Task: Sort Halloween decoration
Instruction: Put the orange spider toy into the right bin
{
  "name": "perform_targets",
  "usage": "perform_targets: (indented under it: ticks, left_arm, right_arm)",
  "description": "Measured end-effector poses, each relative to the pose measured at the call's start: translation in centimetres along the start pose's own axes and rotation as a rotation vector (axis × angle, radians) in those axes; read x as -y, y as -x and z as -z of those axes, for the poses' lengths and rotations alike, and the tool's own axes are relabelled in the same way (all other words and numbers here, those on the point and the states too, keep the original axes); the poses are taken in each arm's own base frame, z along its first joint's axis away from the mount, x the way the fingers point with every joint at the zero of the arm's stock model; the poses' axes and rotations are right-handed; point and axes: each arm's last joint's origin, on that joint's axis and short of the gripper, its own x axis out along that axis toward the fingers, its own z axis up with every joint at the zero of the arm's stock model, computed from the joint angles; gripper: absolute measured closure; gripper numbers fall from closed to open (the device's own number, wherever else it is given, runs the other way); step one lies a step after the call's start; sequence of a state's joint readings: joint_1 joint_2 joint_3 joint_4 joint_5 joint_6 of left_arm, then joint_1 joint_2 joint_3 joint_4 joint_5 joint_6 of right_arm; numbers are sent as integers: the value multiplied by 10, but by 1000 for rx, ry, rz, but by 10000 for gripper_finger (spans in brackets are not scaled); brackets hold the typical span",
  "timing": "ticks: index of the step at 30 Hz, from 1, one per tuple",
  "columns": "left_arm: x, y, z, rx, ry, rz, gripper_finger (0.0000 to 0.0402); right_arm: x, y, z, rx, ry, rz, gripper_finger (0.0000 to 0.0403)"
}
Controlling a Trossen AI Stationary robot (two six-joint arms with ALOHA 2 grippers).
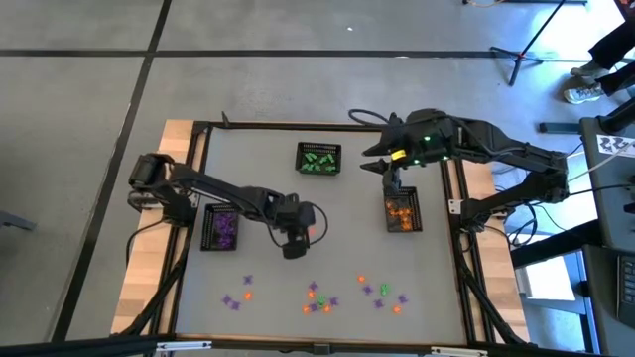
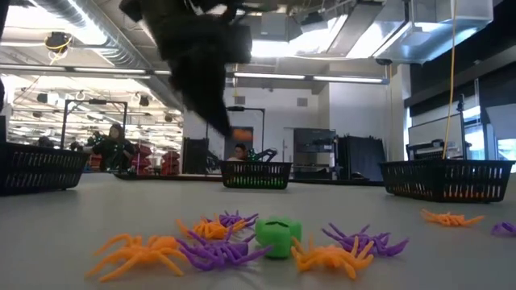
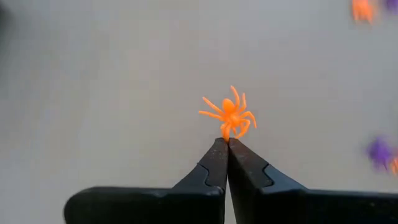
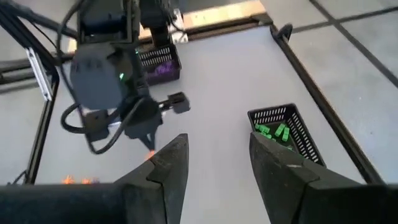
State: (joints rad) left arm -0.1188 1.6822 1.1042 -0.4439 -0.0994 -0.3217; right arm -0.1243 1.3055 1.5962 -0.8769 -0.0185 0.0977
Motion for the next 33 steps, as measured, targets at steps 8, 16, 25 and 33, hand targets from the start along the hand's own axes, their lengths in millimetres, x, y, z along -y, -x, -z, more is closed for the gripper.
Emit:
perform_targets:
  ticks: [8,16,25,33]
  left_arm:
    - [-14,62,-27,382,43,-219,401]
    - [-18,89,-38,549,-18,-380,401]
    - [-18,91,-40,569,-27,-409,401]
    - [-17,91,-40,577,-25,-402,401]
  right_arm:
    - [-3,1,4,2,-83,-117,236]
    - [-2,-52,30,56,-293,-224,236]
    - [3,-96,67,57,-593,-242,236]
    - [3,-125,69,91,-695,-271,236]
